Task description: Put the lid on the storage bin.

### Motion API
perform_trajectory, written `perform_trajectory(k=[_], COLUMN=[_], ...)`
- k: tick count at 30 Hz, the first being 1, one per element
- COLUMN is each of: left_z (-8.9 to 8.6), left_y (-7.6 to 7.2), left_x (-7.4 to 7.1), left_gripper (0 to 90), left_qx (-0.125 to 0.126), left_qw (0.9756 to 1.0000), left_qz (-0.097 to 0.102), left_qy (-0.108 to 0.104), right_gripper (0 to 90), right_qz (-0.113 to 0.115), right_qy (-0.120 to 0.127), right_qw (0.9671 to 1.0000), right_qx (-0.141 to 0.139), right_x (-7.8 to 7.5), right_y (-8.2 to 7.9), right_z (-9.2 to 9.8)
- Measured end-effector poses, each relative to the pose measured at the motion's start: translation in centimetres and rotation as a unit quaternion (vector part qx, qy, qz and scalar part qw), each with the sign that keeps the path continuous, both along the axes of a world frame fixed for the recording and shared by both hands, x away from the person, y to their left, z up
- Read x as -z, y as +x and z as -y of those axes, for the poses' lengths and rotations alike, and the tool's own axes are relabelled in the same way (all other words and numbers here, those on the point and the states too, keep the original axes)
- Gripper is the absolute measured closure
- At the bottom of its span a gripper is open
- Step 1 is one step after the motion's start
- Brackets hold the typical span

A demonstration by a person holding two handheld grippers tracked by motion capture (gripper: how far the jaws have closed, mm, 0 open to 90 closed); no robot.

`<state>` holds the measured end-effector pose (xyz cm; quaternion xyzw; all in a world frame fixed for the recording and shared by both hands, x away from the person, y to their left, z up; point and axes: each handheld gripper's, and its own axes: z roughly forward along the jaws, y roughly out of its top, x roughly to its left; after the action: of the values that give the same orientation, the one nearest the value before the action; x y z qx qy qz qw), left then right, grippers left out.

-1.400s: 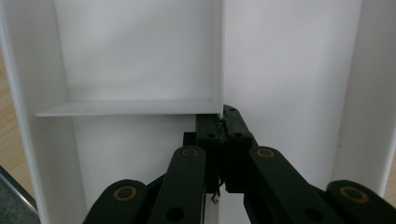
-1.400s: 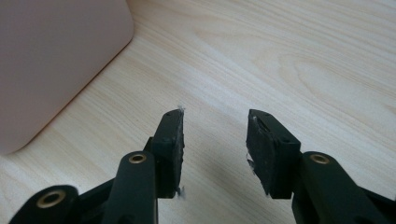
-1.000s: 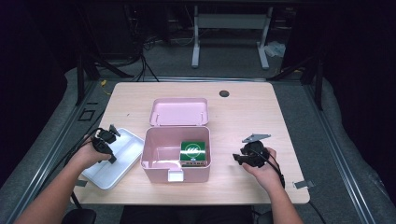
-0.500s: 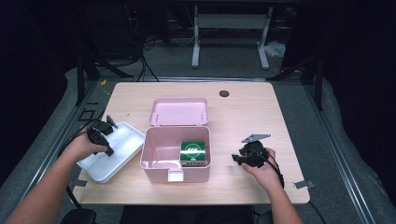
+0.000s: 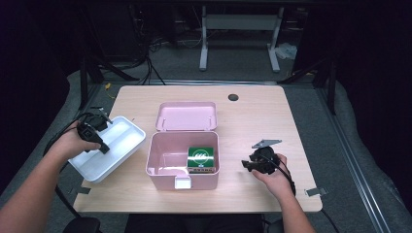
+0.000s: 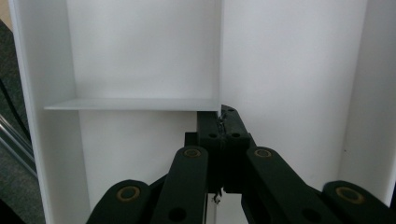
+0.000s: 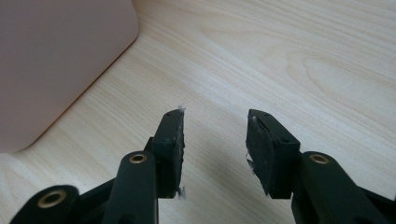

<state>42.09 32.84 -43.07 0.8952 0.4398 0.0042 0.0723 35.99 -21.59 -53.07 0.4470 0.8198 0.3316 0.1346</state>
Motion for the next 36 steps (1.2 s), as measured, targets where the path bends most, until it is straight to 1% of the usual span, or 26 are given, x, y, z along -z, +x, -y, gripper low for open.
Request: perform_trajectory(k=[2,3,7,8,10,12,15,17,22,27,29,31,32,34,36], left_z=[-0.2,-0.2,-0.3,-0.2,0.0,0.2,0.7,1.2,2.9,4.8,5.6,6.4,7.0,8.0,9.1], left_y=[-0.1,-0.1,-0.2,-0.2,-0.3,-0.3,-0.4,-0.5,-0.8,-0.8,-0.8,-0.8,-0.7,-0.6,-0.5], left_x=[-0.3,-0.4,-1.1,-1.4,-2.0,-2.7,-3.7,-4.3,-5.6,-6.4,-6.6,-6.7,-6.7,-6.6,-6.6], left_gripper=[89.2,89.2,89.2,89.2,89.2,89.2,89.2,89.2,89.2,89.2,89.2,89.2,89.2,89.2,89.2], left_qx=[0.004,0.003,0.012,0.017,0.03,0.04,0.059,0.075,0.108,0.142,0.163,0.174,0.186,0.199,0.214], left_qw=[1.0,1.0,0.9999,0.9998,0.9994,0.999,0.9979,0.9966,0.9929,0.9883,0.9846,0.9828,0.9803,0.978,0.9745], left_qz=[0.0,0.001,0.004,0.005,0.013,0.018,0.029,0.035,0.048,0.055,0.063,0.063,0.065,0.063,0.065], left_qy=[0.002,0.003,0.005,0.006,0.006,0.002,0.003,0.006,0.006,0.0,0.001,-0.004,-0.005,-0.007,-0.007], right_gripper=[56.3,56.3,56.3,56.4,56.4,56.3,56.4,56.4,56.3,56.3,56.3,56.3,56.3,56.3,56.3], right_qz=[0.002,-0.001,0.001,0.001,0.002,0.001,0.0,0.0,0.001,0.002,0.002,0.002,0.002,0.002,0.002], right_qy=[-0.003,0.001,-0.001,-0.001,-0.005,-0.004,-0.004,-0.005,-0.006,-0.012,-0.014,-0.013,-0.014,-0.014,-0.013], right_qw=[1.0,1.0,1.0,1.0,1.0,1.0,1.0,1.0,1.0,0.9999,0.9999,0.9999,0.9999,0.9999,0.9999], right_qx=[0.004,0.002,0.001,0.001,0.003,0.002,0.003,0.003,0.004,0.003,0.002,0.001,0.001,0.001,0.0], right_x=[0.0,0.0,0.0,0.0,0.0,0.0,0.0,0.1,0.0,0.1,0.1,0.1,0.1,0.1,0.1], right_y=[0.0,0.0,0.0,0.0,0.0,0.0,0.0,0.0,0.0,0.0,0.0,0.0,0.0,0.0,0.0], right_z=[0.0,0.0,0.0,0.0,0.0,0.0,0.0,0.0,0.0,-0.1,-0.1,0.0,0.0,0.0,0.0])
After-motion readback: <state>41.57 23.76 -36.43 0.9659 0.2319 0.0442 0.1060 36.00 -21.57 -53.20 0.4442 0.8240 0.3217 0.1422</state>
